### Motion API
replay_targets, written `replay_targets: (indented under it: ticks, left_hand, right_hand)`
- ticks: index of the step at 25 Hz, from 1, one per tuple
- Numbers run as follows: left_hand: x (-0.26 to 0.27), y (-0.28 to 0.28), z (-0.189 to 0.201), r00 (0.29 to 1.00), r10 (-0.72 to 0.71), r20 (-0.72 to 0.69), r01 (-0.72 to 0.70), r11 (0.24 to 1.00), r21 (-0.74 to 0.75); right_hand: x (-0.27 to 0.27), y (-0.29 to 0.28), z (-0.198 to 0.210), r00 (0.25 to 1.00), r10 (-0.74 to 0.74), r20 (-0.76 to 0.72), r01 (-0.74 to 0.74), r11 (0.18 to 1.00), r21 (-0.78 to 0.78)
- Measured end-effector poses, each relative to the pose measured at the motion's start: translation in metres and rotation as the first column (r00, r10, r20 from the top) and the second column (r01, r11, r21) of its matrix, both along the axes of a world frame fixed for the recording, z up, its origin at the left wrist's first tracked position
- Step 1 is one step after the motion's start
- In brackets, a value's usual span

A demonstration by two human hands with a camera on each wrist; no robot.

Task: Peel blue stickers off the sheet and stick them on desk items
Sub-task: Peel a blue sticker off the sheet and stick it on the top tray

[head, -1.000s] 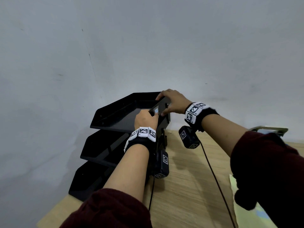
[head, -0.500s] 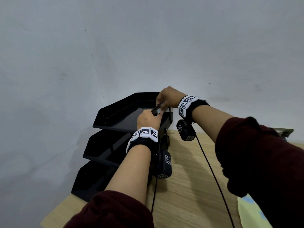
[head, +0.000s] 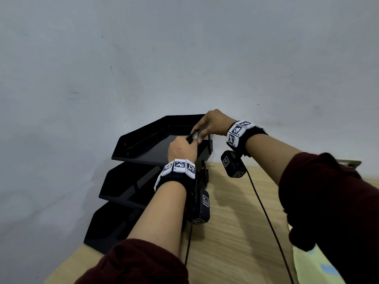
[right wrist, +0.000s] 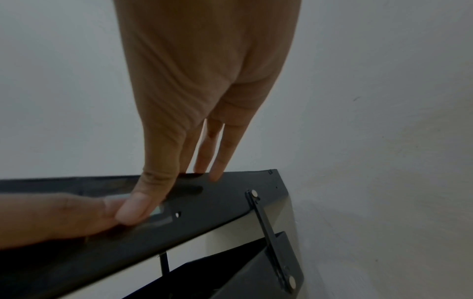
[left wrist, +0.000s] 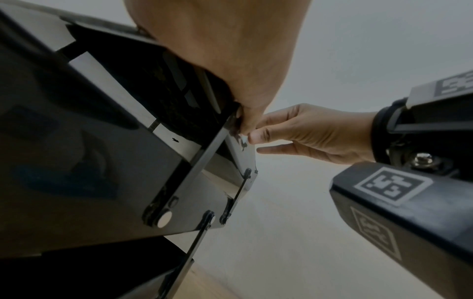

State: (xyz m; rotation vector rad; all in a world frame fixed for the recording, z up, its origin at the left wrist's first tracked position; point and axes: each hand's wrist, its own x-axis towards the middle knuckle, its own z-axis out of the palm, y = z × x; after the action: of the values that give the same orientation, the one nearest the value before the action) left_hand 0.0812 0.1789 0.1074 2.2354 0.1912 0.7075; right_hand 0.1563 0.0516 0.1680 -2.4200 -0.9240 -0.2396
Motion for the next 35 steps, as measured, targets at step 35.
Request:
replay_targets:
  ticks: [35]
  left_hand:
    - [-0.006,-0.001,0.001,0.999,-0.003,-0.033,0.005,0.997,0.073]
  right_hand:
    - [0.012,-0.005,-0.013,0.976,0.160,-0.146,-0.141,0.982,0.129]
